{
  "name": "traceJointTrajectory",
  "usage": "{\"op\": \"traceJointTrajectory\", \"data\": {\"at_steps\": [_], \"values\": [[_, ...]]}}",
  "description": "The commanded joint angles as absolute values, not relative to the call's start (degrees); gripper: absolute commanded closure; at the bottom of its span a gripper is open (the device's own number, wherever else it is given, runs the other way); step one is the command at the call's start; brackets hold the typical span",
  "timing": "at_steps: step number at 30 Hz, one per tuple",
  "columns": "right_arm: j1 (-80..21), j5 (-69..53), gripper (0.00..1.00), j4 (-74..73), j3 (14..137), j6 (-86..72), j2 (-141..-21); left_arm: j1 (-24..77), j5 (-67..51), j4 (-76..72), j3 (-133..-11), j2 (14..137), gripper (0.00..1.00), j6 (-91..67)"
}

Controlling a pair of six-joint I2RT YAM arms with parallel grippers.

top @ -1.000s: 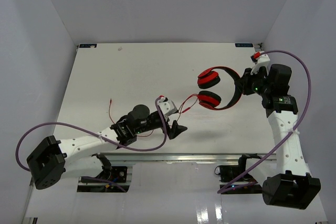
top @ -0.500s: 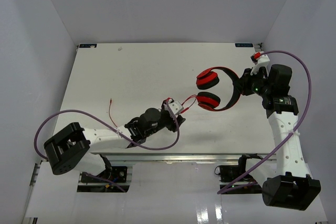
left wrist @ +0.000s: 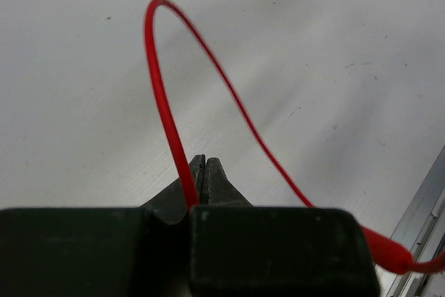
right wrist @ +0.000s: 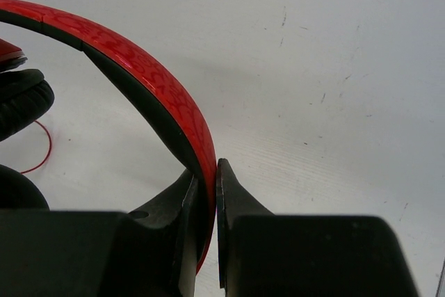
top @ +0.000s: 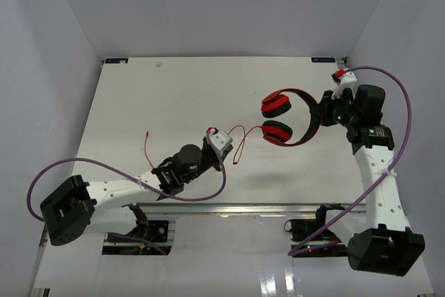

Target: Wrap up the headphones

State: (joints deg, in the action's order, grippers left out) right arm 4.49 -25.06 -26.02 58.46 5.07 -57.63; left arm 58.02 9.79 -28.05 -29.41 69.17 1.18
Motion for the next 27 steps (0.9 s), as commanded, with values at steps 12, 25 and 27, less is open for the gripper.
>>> {"op": "traceJointTrajectory", "data": {"at_steps": [12,25,27], "values": [[4.83,-34.64,0.92,-24.07,62.26,10.68,-53.8,36.02,3.55,-12.77,-37.87,65.09,1.0,-2.72],[1.05,-44.01,0.92,-28.07,63.74,19.65,-52.58,32.61,-17.49,-0.61,-65.85,90.94,1.0,-1.22],[-2.58,-41.65,0.92,-28.34,63.93,21.5,-52.41,32.61,-18.46,1.74,-68.72,93.12,1.0,-0.96]]}}
